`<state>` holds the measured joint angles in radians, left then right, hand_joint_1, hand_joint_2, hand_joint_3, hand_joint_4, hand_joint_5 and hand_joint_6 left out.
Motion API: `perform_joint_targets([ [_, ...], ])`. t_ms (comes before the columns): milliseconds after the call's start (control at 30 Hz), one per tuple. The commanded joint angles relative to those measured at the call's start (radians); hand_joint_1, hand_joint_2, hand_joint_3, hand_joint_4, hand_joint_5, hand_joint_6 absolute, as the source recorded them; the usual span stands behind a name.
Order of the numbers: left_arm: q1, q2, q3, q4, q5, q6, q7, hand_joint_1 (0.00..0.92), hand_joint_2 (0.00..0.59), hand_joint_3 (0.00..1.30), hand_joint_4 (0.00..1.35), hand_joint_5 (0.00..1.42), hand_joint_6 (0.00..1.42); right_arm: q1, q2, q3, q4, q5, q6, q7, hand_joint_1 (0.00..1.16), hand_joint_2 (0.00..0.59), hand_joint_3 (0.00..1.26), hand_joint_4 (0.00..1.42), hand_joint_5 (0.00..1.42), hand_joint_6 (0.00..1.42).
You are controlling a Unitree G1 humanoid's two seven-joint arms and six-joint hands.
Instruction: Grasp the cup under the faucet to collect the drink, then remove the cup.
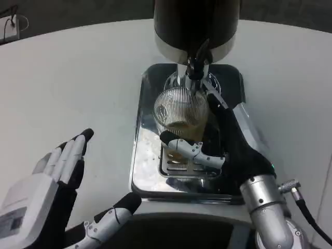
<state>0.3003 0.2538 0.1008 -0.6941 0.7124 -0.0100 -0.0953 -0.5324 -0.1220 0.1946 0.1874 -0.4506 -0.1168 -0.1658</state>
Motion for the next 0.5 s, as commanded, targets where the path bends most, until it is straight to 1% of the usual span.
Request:
perform_joint_targets([
  [33,0.000,0.009,0.012,-0.009,-0.008,0.017,-0.017,0.000,0.164,0.00,0.00,0.00,0.00,0.001,0.019,0.027,0.032,0.003,-0.021,0.008,0.82,0.183,0.19,0.30,0.32,0.42],
  [133,-0.003,0.011,0.017,-0.012,-0.009,0.023,-0.022,0.000,0.164,0.00,0.00,0.00,0.00,0.000,0.025,0.030,0.041,0.005,-0.030,-0.004,0.85,0.183,0.24,0.34,0.37,0.54],
  [200,-0.004,0.012,0.019,-0.014,-0.008,0.026,-0.026,0.000,0.164,0.00,0.00,0.00,0.00,0.002,0.031,0.030,0.044,0.006,-0.036,-0.014,0.87,0.184,0.27,0.37,0.45,0.68],
  [267,-0.004,0.013,0.020,-0.016,-0.007,0.028,-0.029,0.000,0.164,0.00,0.00,0.00,0.00,0.003,0.036,0.028,0.045,0.009,-0.040,-0.023,0.91,0.194,0.31,0.43,0.57,0.94],
  [300,-0.004,0.013,0.020,-0.017,-0.006,0.029,-0.030,0.000,0.164,0.00,0.00,0.00,0.00,0.004,0.040,0.026,0.047,0.009,-0.043,-0.033,0.93,0.205,0.33,0.46,0.63,1.03],
  [367,-0.004,0.014,0.021,-0.017,-0.005,0.031,-0.033,0.000,0.164,0.00,0.00,0.00,0.00,0.005,0.049,0.018,0.048,0.007,-0.051,-0.057,1.05,0.232,0.41,0.54,0.76,1.20],
  [400,-0.005,0.015,0.021,-0.018,-0.005,0.031,-0.034,0.000,0.164,0.00,0.00,0.00,0.00,0.006,0.052,0.015,0.049,0.005,-0.054,-0.064,1.07,0.252,0.46,0.59,0.81,1.27],
  [500,-0.007,0.014,0.020,-0.018,-0.005,0.034,-0.036,0.000,0.164,0.00,0.00,0.00,0.00,0.010,0.059,0.008,0.044,0.000,-0.061,-0.094,1.11,0.237,0.53,0.70,0.93,1.38],
])
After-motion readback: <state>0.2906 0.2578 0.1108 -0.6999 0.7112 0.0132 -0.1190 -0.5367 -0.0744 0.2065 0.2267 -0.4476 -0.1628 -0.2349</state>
